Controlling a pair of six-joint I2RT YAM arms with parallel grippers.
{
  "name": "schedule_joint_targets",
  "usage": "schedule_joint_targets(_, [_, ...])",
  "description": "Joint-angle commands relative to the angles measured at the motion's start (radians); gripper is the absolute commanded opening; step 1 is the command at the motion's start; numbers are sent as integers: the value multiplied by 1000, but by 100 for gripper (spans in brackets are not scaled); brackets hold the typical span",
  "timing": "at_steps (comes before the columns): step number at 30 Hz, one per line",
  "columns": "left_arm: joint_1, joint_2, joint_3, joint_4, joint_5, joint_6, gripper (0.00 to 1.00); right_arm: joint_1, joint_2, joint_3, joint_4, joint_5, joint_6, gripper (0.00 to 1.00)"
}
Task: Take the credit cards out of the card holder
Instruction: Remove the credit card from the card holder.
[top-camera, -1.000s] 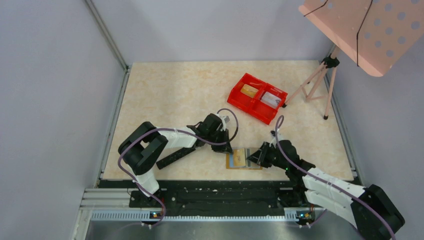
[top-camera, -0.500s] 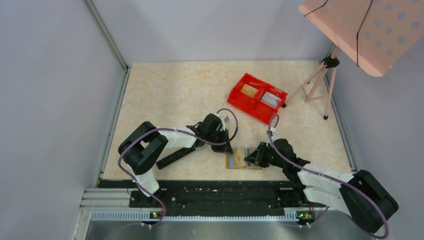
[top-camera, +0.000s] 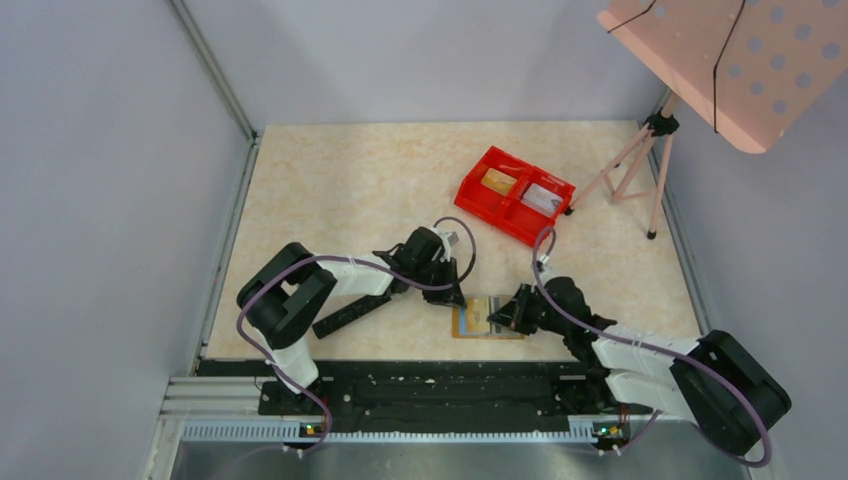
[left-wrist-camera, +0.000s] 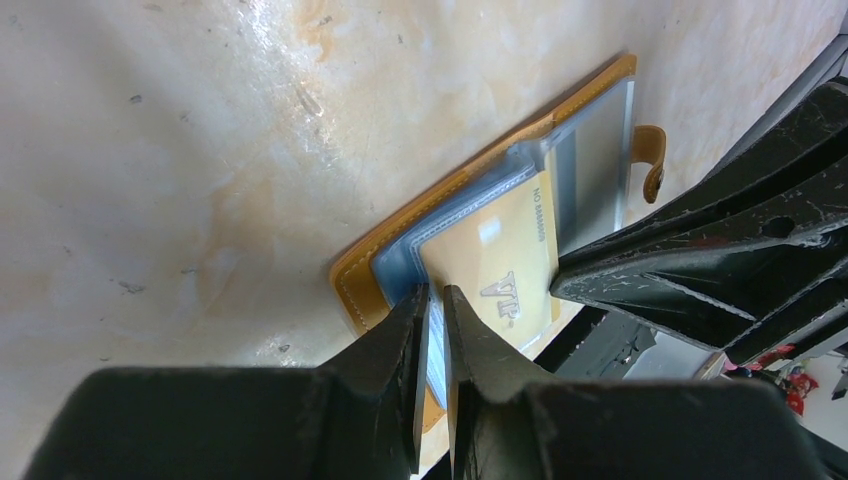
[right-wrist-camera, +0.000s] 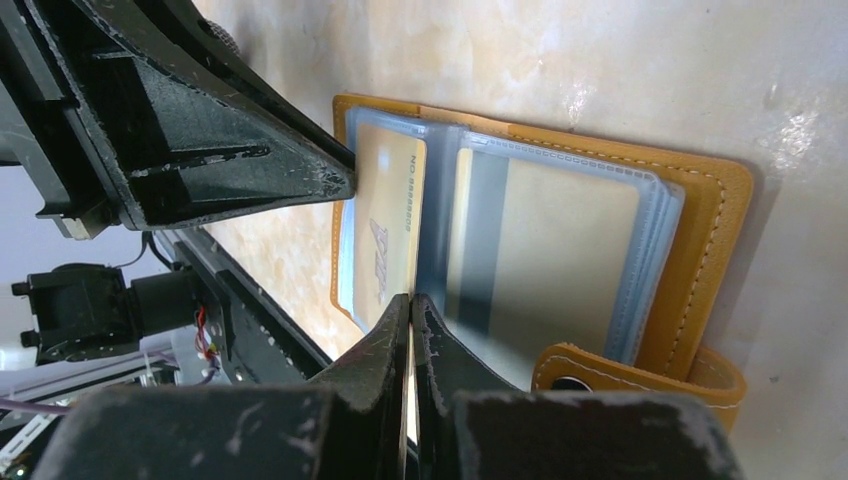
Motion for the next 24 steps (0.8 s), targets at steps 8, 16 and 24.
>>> schedule_joint_targets(8, [-1, 85, -39, -68, -109, 30, 17, -12, -216, -30, -101, 82, 6, 0])
schedule_joint_targets(16, [-1, 84, -39, -65, -109, 26, 17, -12, -264, -48, -175, 105, 14, 0])
schedule_joint_targets(24, [-2, 76, -44, -66, -110, 24, 17, -13, -341, -58, -223, 143, 31, 0])
